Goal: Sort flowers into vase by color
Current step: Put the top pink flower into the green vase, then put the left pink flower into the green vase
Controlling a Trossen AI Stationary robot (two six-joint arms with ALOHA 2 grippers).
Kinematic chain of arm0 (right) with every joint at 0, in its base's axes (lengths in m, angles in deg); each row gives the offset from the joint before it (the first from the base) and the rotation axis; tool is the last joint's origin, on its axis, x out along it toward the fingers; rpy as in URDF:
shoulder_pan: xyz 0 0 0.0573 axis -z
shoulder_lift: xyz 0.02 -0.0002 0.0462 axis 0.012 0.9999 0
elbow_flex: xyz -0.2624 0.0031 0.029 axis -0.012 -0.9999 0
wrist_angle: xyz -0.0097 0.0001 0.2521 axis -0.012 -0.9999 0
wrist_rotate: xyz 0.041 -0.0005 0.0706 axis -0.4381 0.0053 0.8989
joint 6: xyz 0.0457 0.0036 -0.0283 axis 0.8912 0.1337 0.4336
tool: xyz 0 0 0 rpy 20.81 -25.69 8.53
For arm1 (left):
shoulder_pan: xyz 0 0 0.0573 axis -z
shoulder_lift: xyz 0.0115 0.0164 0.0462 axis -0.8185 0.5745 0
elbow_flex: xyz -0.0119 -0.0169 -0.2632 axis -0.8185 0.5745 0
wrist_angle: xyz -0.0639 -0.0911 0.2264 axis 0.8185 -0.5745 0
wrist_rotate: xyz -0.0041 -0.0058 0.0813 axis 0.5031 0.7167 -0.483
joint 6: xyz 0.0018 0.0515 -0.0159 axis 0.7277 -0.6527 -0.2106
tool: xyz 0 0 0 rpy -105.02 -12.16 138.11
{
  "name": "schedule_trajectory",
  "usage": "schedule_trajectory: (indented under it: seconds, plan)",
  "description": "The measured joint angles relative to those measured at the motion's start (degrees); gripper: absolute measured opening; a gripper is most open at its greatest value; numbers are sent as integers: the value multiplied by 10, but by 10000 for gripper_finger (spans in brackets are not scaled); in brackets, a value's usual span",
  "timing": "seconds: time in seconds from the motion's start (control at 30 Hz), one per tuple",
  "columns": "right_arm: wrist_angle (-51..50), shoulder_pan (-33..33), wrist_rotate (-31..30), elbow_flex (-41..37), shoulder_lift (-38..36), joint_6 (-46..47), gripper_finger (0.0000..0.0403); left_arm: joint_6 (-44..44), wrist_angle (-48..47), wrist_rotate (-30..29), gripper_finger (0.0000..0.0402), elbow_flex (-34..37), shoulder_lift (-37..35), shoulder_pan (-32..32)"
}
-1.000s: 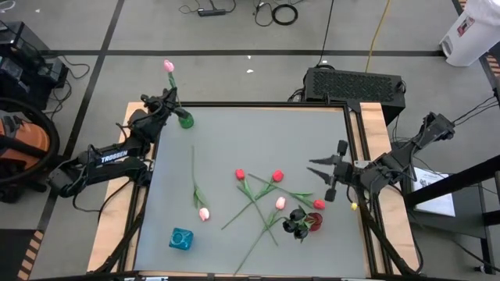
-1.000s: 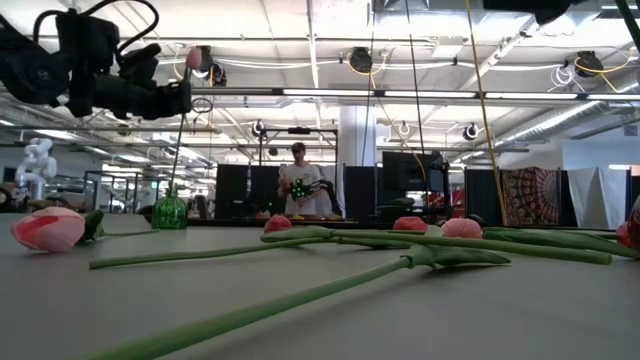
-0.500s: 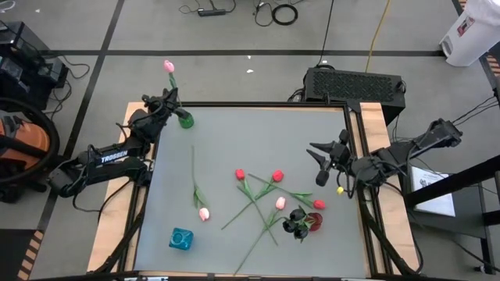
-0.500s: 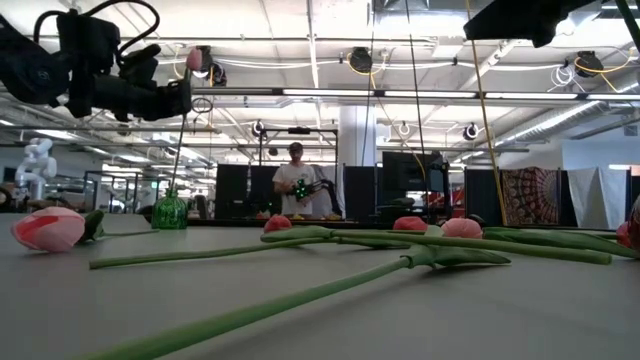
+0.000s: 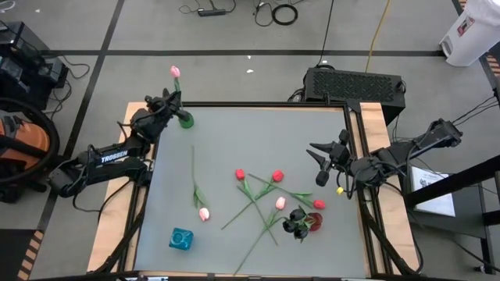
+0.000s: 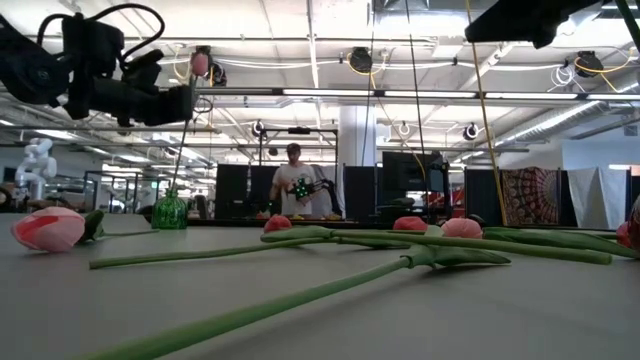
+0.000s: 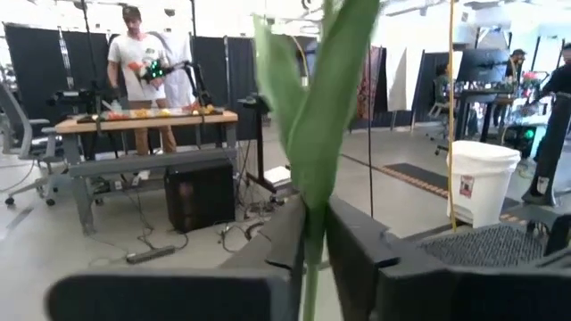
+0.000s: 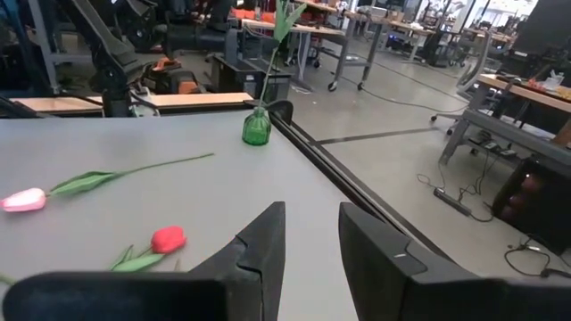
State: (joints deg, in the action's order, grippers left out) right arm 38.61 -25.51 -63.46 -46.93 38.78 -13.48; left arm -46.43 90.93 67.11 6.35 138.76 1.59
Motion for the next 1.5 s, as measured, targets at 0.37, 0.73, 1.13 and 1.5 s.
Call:
schedule_trajectory:
  seconds: [0.37, 0.73, 1.13, 1.5]
  plan:
    - [-13, 0, 0, 0, 0, 0, 98, 1, -11, 0, 134, 0, 0, 0]
    - [-14, 0, 0, 0, 0, 0, 98, 0, -12, 0, 135, 0, -9, 18]
    - [-15, 0, 0, 0, 0, 0, 98, 0, -82, 7, 135, 0, -90, 72]
    - [-15, 0, 0, 0, 0, 0, 98, 0, -192, 172, 135, 0, -173, 118]
